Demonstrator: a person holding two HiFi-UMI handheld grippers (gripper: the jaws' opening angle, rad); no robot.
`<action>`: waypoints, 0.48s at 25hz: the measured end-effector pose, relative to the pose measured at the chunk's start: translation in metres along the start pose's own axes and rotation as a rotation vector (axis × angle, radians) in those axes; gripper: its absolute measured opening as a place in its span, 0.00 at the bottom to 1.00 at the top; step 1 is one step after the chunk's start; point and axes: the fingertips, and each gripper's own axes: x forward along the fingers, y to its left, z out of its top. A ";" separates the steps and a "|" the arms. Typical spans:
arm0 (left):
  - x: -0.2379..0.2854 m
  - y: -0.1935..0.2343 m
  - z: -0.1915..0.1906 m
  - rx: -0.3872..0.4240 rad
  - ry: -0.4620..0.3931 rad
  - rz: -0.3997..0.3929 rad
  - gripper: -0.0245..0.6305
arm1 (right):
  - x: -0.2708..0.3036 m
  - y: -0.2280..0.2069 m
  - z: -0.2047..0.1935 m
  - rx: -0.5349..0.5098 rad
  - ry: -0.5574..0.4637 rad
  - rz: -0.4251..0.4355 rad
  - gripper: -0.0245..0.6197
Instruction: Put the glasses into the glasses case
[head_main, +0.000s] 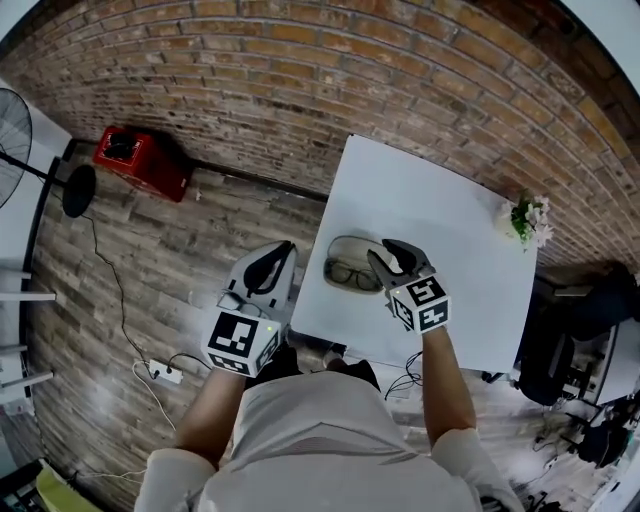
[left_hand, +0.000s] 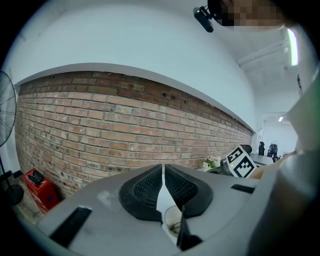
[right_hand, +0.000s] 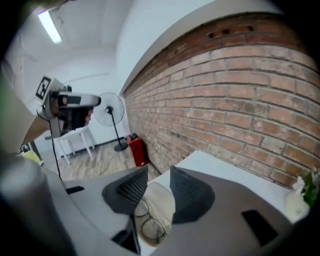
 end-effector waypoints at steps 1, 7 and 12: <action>0.001 -0.001 0.003 0.005 -0.006 -0.005 0.08 | -0.011 -0.003 0.011 0.023 -0.053 -0.014 0.32; 0.004 -0.009 0.028 0.042 -0.047 -0.035 0.08 | -0.089 -0.017 0.076 0.051 -0.306 -0.156 0.17; 0.004 -0.020 0.048 0.082 -0.077 -0.058 0.08 | -0.160 -0.026 0.117 0.080 -0.476 -0.294 0.12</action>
